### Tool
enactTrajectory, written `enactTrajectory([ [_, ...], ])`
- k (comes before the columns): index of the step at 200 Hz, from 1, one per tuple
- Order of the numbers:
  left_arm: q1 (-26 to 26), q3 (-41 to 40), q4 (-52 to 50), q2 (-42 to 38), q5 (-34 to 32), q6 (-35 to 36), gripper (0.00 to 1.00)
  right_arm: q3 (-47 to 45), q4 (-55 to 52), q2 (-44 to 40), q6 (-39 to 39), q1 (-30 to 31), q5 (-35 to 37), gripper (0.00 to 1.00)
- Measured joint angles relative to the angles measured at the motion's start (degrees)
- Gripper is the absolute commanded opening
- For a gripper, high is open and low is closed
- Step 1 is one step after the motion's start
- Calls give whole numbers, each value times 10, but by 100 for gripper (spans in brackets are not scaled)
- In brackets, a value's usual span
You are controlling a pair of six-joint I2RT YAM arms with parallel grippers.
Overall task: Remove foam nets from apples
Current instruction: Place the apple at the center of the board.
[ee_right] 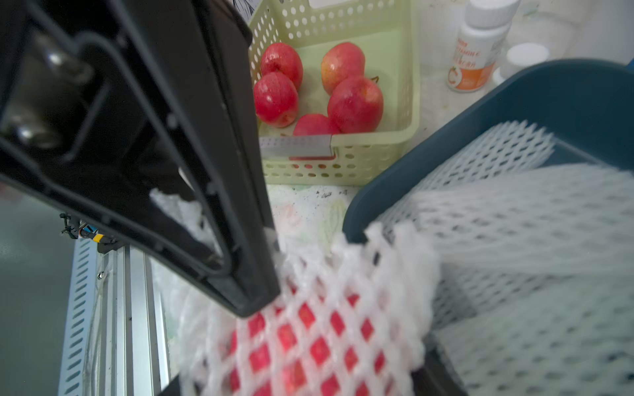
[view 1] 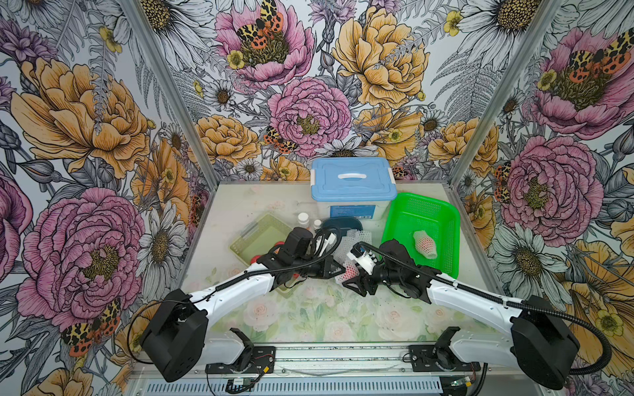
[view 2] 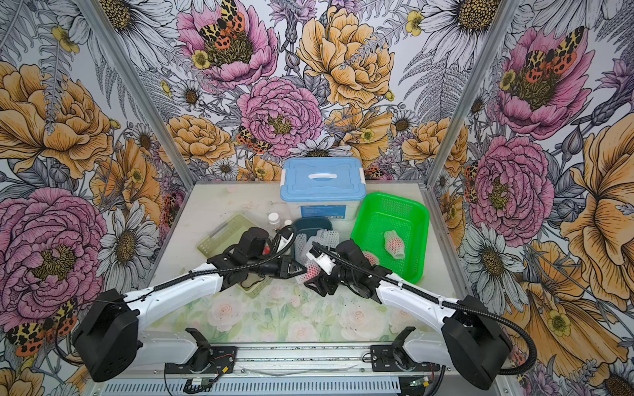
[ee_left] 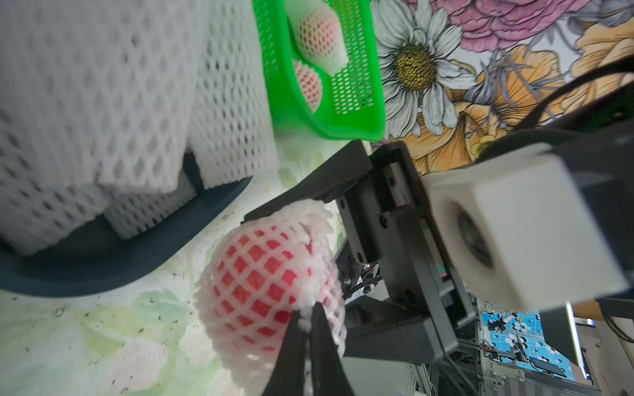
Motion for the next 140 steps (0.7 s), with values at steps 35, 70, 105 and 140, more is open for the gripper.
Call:
enactTrajectory([
  [35, -43, -49, 8, 14, -57, -10, 0, -58, 26, -10, 39, 35, 24, 80],
  [70, -61, -56, 17, 16, -91, -13, 0, -79, 47, -15, 67, 65, 49, 85],
  [105, -62, -58, 18, 16, -112, -16, 6, -80, 52, -26, 83, 82, 67, 91],
  [140, -62, -58, 10, 15, -123, -1, 4, -85, 59, -68, 90, 88, 73, 90],
])
